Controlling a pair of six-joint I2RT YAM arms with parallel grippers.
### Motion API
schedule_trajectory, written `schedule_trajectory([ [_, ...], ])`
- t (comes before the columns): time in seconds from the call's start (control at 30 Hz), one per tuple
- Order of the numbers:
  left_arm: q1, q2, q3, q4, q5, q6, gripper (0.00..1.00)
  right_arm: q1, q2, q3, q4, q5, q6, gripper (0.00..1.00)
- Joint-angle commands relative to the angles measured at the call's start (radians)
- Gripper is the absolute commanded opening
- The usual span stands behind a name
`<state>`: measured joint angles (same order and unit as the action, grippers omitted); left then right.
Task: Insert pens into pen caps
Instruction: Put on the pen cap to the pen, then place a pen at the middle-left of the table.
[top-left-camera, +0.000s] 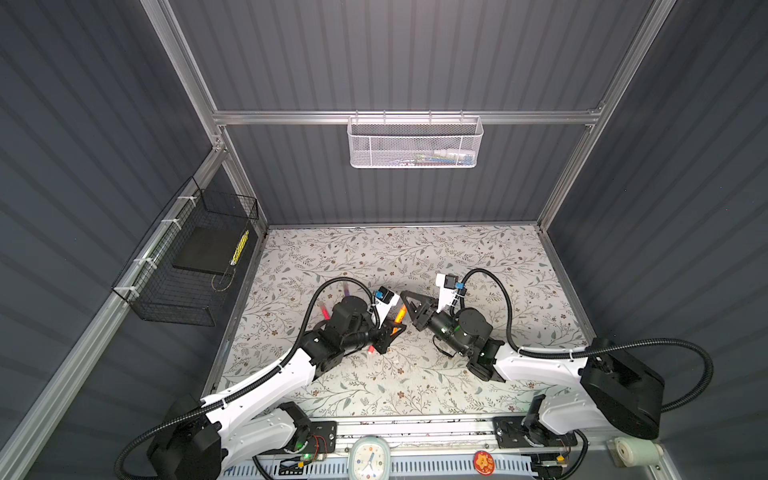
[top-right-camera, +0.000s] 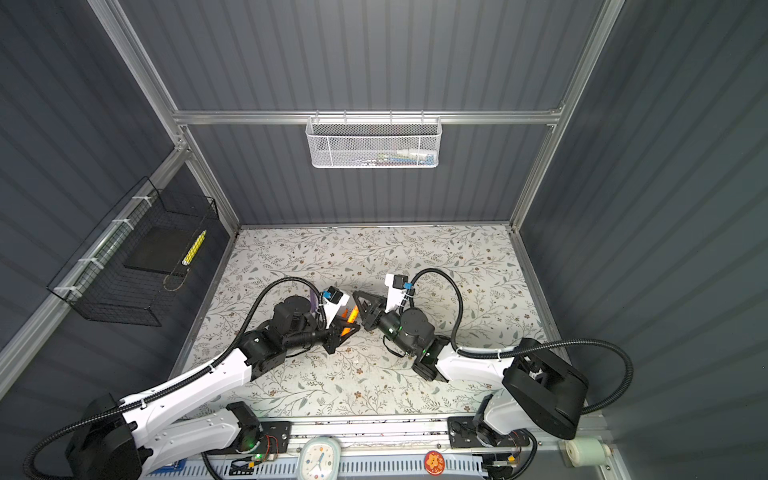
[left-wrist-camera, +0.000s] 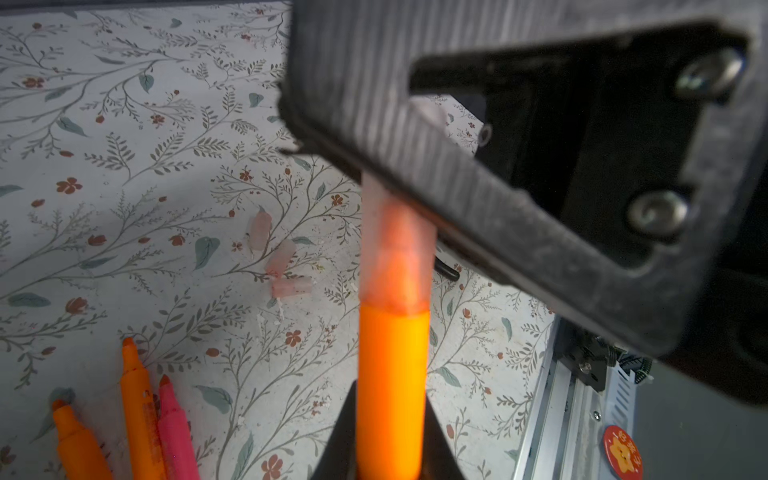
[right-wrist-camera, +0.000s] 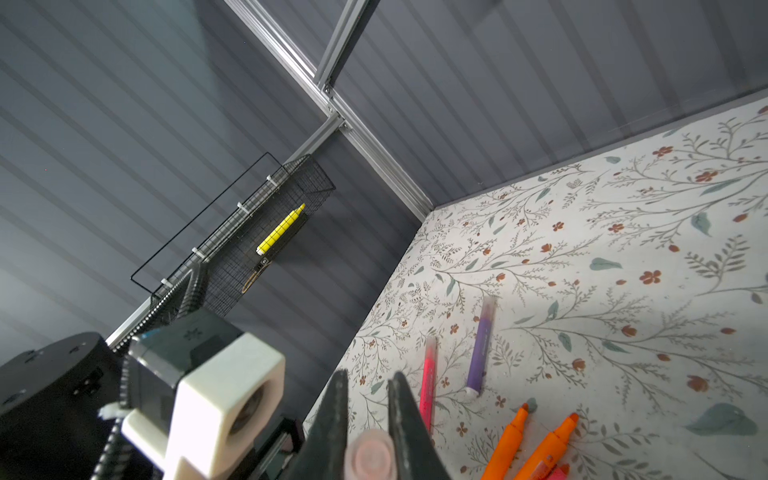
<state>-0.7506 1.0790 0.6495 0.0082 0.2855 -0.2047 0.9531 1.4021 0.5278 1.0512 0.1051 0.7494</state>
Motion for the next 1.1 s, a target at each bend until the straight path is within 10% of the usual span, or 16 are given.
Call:
schedule_trajectory([
  [0.0, 0.088, -0.003, 0.136, 0.271, -0.217, -0.046, 0.0, 0.141, 0.049, -0.056, -0.157, -0.277, -0.041, 0.0],
  [0.57, 0.103, -0.029, 0.008, 0.262, -0.155, -0.066, 0.0, 0.088, -0.038, -0.049, -0.226, -0.163, -0.017, 0.0],
  [0.77, 0.099, 0.107, -0.145, 0.316, -0.198, -0.163, 0.0, 0.02, -0.2, -0.059, -0.364, -0.044, -0.055, 0.69],
  [1.07, 0.168, 0.287, -0.041, 0.04, -0.621, -0.299, 0.0, -0.017, -0.493, -0.16, -0.576, 0.18, -0.058, 0.89],
])
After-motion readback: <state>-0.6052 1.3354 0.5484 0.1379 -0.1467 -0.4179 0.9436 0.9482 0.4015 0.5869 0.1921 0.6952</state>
